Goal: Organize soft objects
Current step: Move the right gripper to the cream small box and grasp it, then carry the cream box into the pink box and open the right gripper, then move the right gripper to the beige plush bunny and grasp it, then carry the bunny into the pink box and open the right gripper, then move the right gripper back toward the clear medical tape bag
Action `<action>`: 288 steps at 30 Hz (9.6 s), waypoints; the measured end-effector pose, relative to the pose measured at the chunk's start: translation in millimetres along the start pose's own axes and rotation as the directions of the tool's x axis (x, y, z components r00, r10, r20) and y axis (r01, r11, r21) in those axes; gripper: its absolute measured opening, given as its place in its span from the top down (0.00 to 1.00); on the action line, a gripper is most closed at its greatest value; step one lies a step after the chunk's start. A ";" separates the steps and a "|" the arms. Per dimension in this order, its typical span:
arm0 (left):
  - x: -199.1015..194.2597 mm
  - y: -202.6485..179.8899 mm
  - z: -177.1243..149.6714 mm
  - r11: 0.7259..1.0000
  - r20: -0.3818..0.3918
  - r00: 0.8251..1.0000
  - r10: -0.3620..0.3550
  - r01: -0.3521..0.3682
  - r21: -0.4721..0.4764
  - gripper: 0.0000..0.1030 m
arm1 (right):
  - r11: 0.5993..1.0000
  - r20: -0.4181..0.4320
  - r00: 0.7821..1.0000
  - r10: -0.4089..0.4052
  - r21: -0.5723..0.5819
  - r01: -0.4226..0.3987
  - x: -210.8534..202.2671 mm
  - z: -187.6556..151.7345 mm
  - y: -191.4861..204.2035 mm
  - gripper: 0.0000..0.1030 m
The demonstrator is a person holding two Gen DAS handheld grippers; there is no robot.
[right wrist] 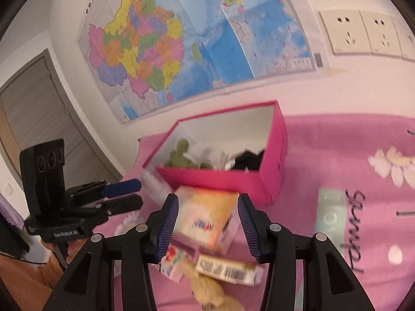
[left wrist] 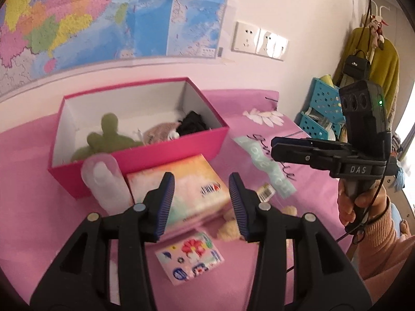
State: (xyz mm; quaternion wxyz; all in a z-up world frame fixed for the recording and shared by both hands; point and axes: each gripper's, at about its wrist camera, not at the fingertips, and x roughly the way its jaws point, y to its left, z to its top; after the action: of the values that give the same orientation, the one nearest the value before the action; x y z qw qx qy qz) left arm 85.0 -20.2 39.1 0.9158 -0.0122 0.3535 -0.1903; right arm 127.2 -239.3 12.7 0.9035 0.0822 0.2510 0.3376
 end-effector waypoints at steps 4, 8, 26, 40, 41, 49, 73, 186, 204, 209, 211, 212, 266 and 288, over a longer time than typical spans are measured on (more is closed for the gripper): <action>2.0 -6.2 -14.5 0.999 -0.023 0.999 -0.036 0.036 -0.002 0.56 | 1.000 -0.030 0.999 -0.017 0.025 0.018 -3.7 -22.1 -6.7 0.53; 13.0 -17.3 -30.1 0.997 -0.072 0.995 -0.075 0.076 0.013 0.56 | 0.997 -0.072 0.997 -0.019 0.068 0.023 -5.5 -48.0 -16.4 0.52; 39.0 -26.3 -49.9 0.992 -0.165 0.979 -0.123 0.128 0.017 0.56 | 0.978 -0.229 0.952 0.204 0.007 -0.207 1.5 -101.5 25.1 0.52; 55.9 -40.5 -47.1 0.991 -0.207 0.972 -0.110 0.124 0.054 0.56 | 0.990 -0.099 0.994 0.036 0.140 -0.021 -8.2 -92.2 -36.9 0.52; 57.2 -41.6 -46.0 0.991 -0.208 0.972 -0.105 0.119 0.058 0.56 | 0.991 -0.095 0.995 0.014 0.133 -0.001 -6.7 -91.7 -38.7 0.52; 73.5 -50.2 -45.0 0.991 -0.240 0.967 -0.086 0.109 0.084 0.65 | 0.996 -0.081 0.997 -0.012 0.083 0.018 9.0 -85.5 -39.1 0.52; 35.5 -37.9 -8.0 0.990 -0.132 0.982 -0.133 0.139 0.038 0.75 | 1.000 -0.041 0.999 0.015 -0.005 -0.015 -7.8 -53.6 -13.2 0.71; 61.5 -44.6 -92.2 0.956 -0.305 0.906 -0.292 0.276 -0.097 0.47 | 0.998 -0.294 0.954 0.065 0.037 -0.056 31.9 -72.7 -12.9 0.41; 53.5 -52.6 -77.3 0.945 -0.261 0.909 -0.326 0.319 -0.070 0.47 | 0.994 -0.285 0.952 0.112 0.018 -0.112 34.9 -78.8 -1.7 0.57; 40.8 -51.4 -53.9 0.945 -0.199 0.925 -0.325 0.324 -0.037 0.47 | 0.996 -0.168 0.982 0.090 -0.010 -0.093 11.8 -60.2 9.2 0.57; 36.3 -50.2 -42.4 0.950 -0.175 0.934 -0.311 0.312 -0.020 0.47 | 0.995 -0.125 0.988 0.093 -0.011 -0.095 8.0 -49.8 12.7 0.57; 34.3 -49.7 -34.0 0.955 -0.158 0.943 -0.294 0.297 -0.008 0.47 | 0.995 -0.105 0.990 0.092 -0.015 -0.094 6.8 -43.5 14.3 0.57; 81.9 29.8 73.0 0.985 -0.061 0.986 0.157 -0.161 -0.064 0.61 | 0.990 0.007 0.990 -0.141 -0.023 0.141 104.1 67.8 -23.3 0.56; -20.3 51.7 -28.6 0.991 0.002 0.998 0.060 -0.059 -0.119 0.53 | 0.997 0.002 0.997 0.071 -0.027 -0.071 25.8 0.5 16.2 0.45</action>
State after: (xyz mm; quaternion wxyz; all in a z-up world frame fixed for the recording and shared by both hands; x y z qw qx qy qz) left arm 70.1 38.2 22.6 0.9198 -0.0565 0.3617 -0.1414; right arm 134.9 -210.2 8.1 0.8922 0.0794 0.2421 0.3728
